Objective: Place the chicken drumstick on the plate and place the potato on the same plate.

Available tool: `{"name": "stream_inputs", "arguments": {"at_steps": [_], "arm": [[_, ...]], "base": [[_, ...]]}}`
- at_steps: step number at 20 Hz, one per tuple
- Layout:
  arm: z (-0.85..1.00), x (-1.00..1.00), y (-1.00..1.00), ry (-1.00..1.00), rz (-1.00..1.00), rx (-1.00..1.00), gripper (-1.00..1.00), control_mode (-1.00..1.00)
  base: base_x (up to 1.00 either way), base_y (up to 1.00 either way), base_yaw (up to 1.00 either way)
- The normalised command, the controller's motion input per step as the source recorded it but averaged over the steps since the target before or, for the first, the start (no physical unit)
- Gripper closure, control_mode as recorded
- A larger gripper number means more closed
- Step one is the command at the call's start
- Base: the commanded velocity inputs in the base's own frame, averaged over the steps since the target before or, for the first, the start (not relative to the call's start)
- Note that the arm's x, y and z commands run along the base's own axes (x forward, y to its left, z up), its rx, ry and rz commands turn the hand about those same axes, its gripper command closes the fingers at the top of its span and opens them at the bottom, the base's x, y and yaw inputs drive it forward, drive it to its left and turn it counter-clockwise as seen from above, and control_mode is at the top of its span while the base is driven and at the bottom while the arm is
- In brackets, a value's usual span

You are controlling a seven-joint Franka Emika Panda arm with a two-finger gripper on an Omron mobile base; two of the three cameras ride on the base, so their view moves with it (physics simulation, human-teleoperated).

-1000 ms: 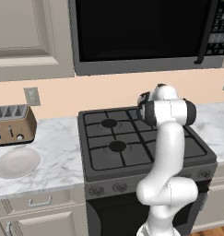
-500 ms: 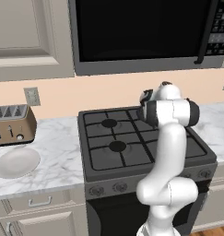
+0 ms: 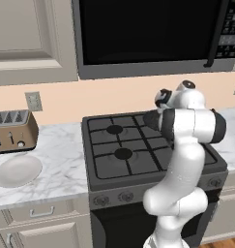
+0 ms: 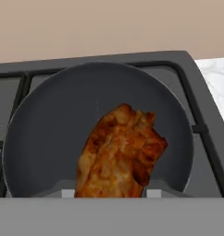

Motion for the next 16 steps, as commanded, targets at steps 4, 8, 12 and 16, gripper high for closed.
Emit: {"name": "stream_inputs", "arguments": {"at_steps": [4, 8, 12, 16], "arm": [[0.60, -0.95, 0.00, 0.00, -0.04, 0.00, 1.00, -1.00], [0.59, -0.98, 0.08, 0.00, -0.02, 0.00, 1.00, -1.00], [0.25, -0.98, 0.20, 0.00, 0.00, 0.00, 1.00, -1.00], [0.39, -1.00, 0.30, 0.00, 0.00, -0.03, 1.00, -1.00]], "base": [[0.00, 0.00, 0.00], [0.00, 0.00, 0.00], [0.00, 0.00, 0.00], [0.00, 0.00, 0.00]]}}
